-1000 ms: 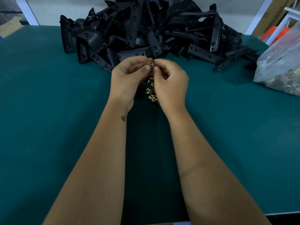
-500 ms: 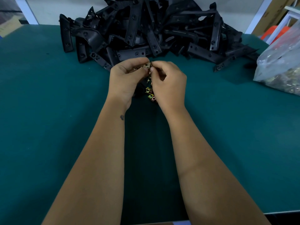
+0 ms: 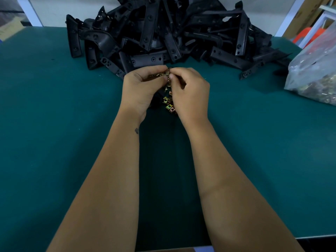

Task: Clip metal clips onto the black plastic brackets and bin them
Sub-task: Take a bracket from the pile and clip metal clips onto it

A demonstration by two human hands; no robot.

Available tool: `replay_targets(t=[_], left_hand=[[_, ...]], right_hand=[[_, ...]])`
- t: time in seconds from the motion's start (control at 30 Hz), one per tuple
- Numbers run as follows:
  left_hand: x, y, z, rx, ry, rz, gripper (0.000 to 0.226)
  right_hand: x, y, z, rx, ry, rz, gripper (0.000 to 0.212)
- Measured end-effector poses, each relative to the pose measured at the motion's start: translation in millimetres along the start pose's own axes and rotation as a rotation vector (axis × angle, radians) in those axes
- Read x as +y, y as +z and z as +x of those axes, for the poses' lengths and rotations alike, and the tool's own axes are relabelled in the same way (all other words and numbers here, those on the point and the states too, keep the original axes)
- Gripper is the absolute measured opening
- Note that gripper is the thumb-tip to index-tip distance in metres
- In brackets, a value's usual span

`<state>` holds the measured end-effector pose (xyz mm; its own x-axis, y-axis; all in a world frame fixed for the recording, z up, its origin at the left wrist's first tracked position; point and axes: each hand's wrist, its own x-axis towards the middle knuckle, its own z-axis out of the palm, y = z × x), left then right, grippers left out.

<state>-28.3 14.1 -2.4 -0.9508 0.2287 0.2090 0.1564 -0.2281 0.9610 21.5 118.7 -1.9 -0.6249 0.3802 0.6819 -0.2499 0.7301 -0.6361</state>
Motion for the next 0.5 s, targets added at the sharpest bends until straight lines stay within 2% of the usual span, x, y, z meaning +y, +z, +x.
replay_targets(t=[0.17,0.37,0.5], left_hand=[[0.0,0.7,-0.6,-0.017,0.026,-0.006,0.026],[-1.9,-1.4,1.1,-0.045,0.036,-0.001,0.039],[-5.0,-2.7,2.4,-0.051,0.029,0.018,0.035]], right_hand=[[-0.4,0.6,-1.5,-0.005,-0.029,-0.035,0.017],[-0.2,0.8,-3.2,-0.034,-0.037,-0.062,0.017],[0.0,2.3,-3.6,-0.036,-0.013,-0.091,0.018]])
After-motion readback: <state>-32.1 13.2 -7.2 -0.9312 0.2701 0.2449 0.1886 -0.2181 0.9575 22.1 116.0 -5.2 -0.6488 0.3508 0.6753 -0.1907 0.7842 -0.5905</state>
